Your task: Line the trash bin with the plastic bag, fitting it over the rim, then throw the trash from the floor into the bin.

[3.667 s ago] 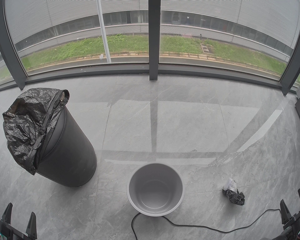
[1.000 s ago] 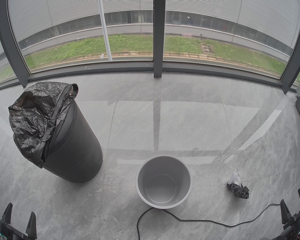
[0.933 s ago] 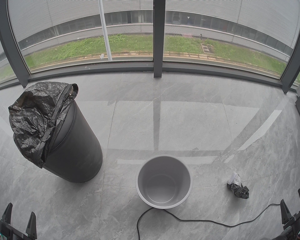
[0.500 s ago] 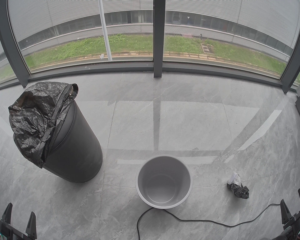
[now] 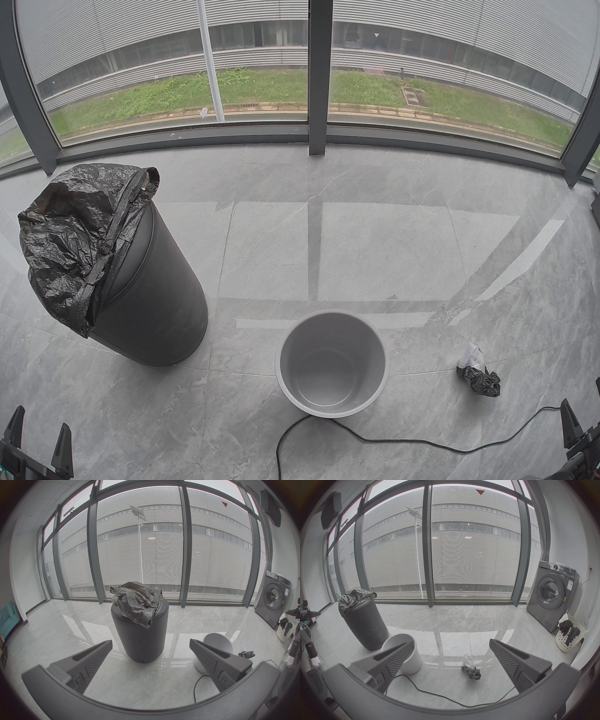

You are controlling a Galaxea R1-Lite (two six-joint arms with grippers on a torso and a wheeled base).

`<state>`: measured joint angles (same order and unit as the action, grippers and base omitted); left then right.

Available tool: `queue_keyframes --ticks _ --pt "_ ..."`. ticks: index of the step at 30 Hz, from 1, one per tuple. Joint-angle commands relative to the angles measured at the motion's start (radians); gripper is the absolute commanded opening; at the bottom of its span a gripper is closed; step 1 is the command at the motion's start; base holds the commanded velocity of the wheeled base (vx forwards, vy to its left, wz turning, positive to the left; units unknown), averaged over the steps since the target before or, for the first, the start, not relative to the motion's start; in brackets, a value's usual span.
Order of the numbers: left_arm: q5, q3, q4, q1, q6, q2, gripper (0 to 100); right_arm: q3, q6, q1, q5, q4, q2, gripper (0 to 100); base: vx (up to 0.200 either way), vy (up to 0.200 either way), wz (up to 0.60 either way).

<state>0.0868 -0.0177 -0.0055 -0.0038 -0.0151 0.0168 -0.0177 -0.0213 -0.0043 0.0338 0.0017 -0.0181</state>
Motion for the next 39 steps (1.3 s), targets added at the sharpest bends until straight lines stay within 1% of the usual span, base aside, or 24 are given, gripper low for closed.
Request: queue_keyframes --ticks 1,10,16,25,37,39 --pt "-0.001 0.018 -0.001 -0.001 0.0 -0.017 100 0.016 0.0 0.0 0.0 0.0 0.009 100 0.0 0.0 0.0" --pt "-0.001 0.018 -0.001 -0.001 0.003 -0.017 100 0.016 0.0 0.0 0.0 0.0 0.009 100 0.0 0.2 0.0" --pt "-0.001 0.018 -0.001 -0.001 0.003 -0.017 100 0.016 0.0 0.0 0.0 0.0 0.009 100 0.2 0.2 0.0" --pt "-0.001 0.018 -0.001 -0.001 0.003 -0.017 100 0.016 0.0 0.0 0.0 0.0 0.009 100 0.0 0.2 0.0" --pt "-0.001 0.018 -0.001 -0.001 0.004 -0.017 100 0.016 0.0 0.0 0.0 0.0 0.009 100 0.0 0.0 0.0" --pt "-0.001 0.018 0.001 -0.001 0.004 -0.017 100 0.016 0.0 0.0 0.0 0.0 0.009 100 0.2 0.0 0.0"
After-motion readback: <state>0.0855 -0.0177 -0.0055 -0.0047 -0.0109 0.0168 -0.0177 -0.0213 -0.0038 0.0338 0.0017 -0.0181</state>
